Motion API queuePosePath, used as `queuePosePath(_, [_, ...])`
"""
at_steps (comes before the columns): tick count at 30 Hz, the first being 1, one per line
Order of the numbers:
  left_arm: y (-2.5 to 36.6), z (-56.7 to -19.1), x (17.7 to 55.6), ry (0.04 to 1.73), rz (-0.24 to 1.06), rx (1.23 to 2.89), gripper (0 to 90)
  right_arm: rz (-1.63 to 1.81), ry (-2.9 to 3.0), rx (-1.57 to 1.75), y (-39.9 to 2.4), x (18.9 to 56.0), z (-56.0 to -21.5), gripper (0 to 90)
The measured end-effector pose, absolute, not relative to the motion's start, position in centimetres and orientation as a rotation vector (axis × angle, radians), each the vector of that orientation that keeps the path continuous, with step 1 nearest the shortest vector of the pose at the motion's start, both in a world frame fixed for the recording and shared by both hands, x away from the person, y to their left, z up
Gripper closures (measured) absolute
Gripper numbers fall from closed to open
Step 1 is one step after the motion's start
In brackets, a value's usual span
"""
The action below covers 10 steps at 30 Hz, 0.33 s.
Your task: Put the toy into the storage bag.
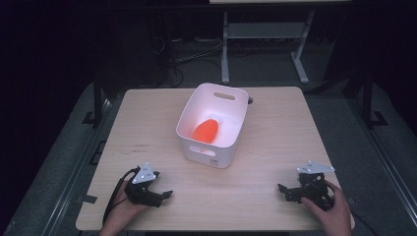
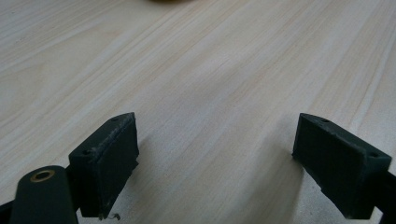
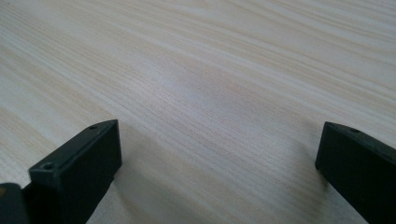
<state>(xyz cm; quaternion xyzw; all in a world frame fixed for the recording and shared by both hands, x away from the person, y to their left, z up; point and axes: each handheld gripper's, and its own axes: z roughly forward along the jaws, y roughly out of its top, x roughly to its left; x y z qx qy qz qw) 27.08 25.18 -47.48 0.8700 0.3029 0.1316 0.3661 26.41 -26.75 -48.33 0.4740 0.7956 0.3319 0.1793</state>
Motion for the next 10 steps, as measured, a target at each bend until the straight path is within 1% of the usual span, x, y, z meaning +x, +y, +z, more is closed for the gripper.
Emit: queuePosePath(10, [25.20, -47.49, 27.07, 0.784, 0.339, 2.231, 13.3, 0.938, 2.249, 1.340, -26.75, 26.41, -48.33, 0.0])
